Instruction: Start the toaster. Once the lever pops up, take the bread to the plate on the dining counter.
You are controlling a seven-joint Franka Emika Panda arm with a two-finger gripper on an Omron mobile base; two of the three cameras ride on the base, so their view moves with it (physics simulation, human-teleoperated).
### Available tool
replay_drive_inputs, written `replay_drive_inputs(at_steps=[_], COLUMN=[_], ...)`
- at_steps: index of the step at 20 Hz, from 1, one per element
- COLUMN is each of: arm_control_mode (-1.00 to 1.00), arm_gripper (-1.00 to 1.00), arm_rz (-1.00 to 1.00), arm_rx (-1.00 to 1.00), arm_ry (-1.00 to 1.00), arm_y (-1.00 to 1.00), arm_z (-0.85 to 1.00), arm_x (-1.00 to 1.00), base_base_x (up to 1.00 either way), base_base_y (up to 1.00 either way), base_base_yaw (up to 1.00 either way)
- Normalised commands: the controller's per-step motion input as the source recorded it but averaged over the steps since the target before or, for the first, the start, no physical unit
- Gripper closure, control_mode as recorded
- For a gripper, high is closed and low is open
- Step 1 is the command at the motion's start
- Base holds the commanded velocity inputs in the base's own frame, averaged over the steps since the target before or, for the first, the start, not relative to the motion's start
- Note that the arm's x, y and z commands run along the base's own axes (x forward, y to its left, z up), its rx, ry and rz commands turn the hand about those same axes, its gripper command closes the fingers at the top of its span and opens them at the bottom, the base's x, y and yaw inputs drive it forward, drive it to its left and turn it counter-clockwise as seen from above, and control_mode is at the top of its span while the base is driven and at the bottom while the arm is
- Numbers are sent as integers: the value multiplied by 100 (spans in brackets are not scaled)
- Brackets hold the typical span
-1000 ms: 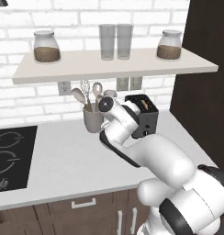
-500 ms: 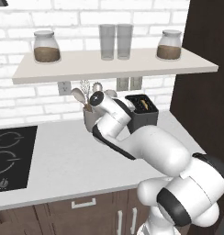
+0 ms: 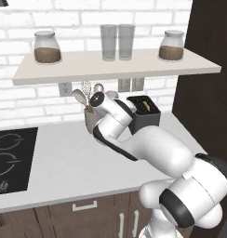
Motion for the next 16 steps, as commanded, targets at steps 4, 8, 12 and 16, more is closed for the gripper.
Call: replay_drive_inputs(at_steps=[4, 8, 12, 16], arm_control_mode=[-100, -100, -100, -100], arm_gripper=[-100, -100, -100, -100], arm_rz=[0, 0, 0, 0], arm_rx=[0, 0, 0, 0], arm_ry=[0, 0, 0, 0], arm_y=[0, 0, 0, 0], arm_z=[0, 0, 0, 0], arm_x=[0, 0, 0, 0], base_base_x=[0, 0, 0, 0], base_base_y=[0, 0, 0, 0], base_base_yaw=[0, 0, 0, 0])
